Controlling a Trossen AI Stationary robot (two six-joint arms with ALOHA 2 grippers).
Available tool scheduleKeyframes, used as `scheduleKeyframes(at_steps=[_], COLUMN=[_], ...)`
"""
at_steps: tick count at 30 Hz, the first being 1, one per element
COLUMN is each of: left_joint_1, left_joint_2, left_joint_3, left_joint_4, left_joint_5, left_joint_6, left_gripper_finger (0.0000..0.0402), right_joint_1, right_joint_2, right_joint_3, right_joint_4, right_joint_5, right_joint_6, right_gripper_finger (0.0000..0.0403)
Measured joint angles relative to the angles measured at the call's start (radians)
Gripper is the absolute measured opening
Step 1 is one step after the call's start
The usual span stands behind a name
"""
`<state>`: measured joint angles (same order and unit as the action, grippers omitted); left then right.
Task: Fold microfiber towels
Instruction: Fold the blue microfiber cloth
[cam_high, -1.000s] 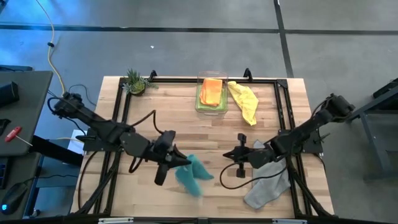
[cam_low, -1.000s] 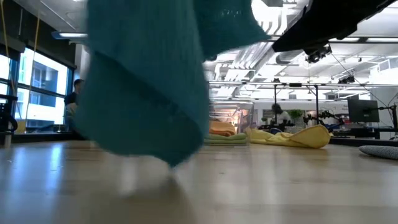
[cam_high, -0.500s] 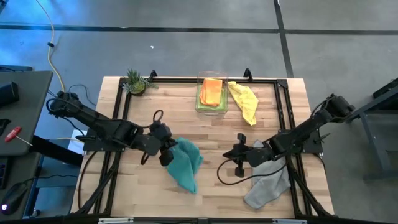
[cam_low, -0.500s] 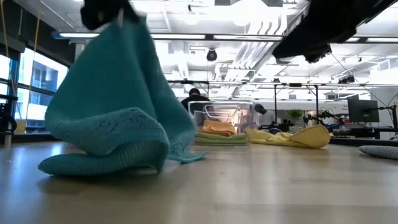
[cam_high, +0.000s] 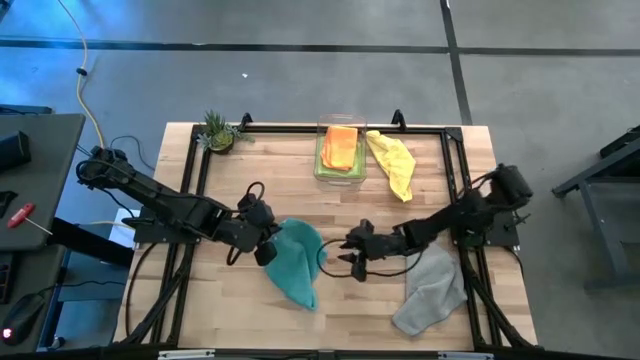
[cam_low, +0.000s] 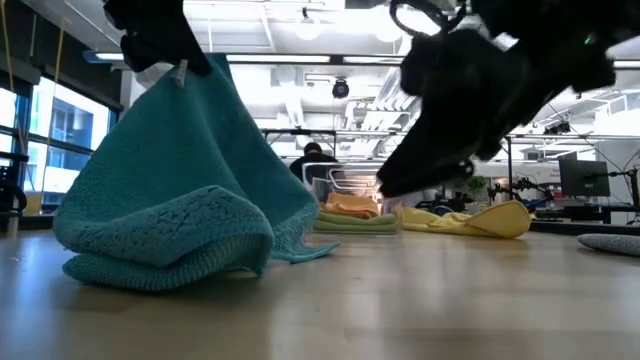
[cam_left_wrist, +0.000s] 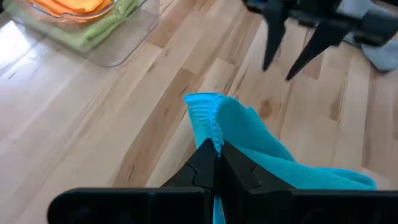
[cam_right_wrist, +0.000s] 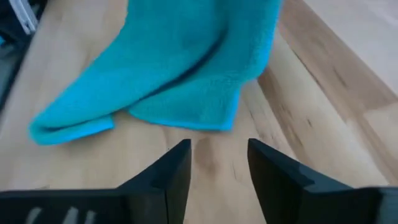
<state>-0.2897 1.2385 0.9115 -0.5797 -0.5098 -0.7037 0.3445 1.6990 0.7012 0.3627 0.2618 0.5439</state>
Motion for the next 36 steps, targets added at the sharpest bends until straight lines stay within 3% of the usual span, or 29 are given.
scheduleKeyframes(at_steps=[7,16,30,36], left_joint_1=[0.000,-0.008,-0.008,-0.008], left_joint_2=[0.000,0.000,0.000,0.000], left_joint_3=[0.000,0.000,0.000,0.000], left_joint_4=[0.000,0.001,0.002,0.002], left_joint_5=[0.000,0.005,0.004,0.004], left_joint_6=[0.034,0.043,0.053,0.053], left_gripper_finger=[0.0000,0.0000,0.0000,0.0000], right_joint_1=[0.001,-0.044,-0.057,-0.057], right_joint_2=[0.163,0.241,0.244,0.241], right_joint_3=[0.103,0.200,0.202,0.202], right_joint_4=[0.030,-0.062,-0.082,-0.097], right_joint_5=[0.008,-0.038,-0.079,-0.079], right_joint_6=[-0.225,-0.310,-0.378,-0.392], right_gripper_finger=[0.0154,0.0149,0.0011,0.0002])
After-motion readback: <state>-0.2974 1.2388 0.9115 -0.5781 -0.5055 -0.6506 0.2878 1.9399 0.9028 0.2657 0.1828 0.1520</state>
